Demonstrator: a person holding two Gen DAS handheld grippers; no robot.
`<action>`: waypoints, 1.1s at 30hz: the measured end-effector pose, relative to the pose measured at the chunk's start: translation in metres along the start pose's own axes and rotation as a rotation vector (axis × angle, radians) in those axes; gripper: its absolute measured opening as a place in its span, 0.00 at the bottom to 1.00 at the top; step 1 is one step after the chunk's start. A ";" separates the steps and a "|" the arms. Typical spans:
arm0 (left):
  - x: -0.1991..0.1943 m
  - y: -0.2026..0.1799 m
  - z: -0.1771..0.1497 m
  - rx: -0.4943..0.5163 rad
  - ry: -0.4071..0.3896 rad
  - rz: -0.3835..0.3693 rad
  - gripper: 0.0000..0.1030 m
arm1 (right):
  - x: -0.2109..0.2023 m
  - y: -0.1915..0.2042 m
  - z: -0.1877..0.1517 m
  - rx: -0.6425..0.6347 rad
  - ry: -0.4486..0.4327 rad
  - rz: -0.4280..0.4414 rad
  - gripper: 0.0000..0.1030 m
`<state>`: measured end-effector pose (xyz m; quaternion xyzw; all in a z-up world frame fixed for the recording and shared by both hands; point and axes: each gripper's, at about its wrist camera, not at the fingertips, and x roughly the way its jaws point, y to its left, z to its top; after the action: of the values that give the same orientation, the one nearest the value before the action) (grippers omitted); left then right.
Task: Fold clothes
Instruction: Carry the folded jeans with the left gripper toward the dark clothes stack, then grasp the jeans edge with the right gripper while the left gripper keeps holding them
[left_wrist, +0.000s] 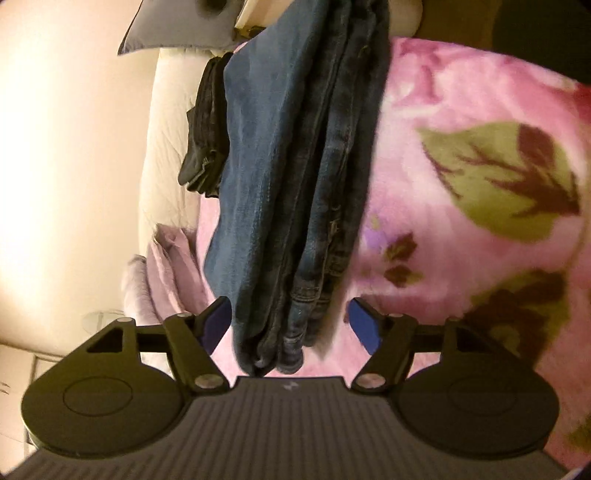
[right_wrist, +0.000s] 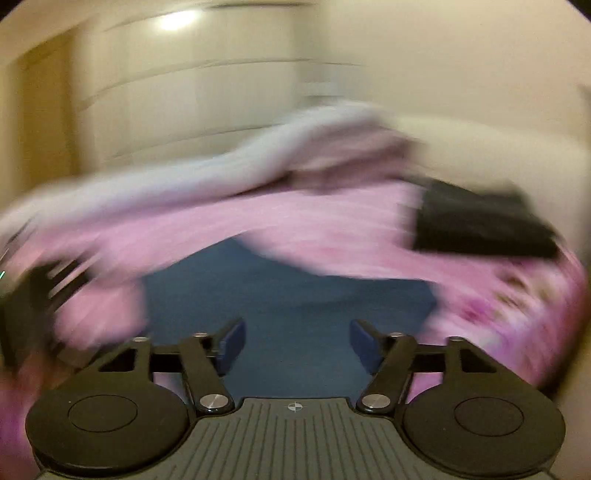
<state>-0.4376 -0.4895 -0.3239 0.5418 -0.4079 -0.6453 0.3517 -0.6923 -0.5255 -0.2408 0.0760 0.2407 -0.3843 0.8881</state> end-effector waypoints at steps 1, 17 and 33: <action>0.002 0.002 -0.002 -0.017 0.002 -0.006 0.65 | 0.007 0.025 -0.006 -0.136 0.037 0.034 0.69; -0.010 0.011 0.023 -0.086 -0.088 -0.004 0.92 | 0.076 0.077 -0.044 -0.793 0.141 -0.070 0.19; 0.042 0.037 0.051 -0.112 0.019 -0.048 0.37 | 0.039 0.095 -0.079 -0.701 0.111 -0.204 0.57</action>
<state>-0.4943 -0.5354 -0.3031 0.5369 -0.3547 -0.6701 0.3699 -0.6297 -0.4596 -0.3335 -0.2364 0.4119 -0.3606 0.8028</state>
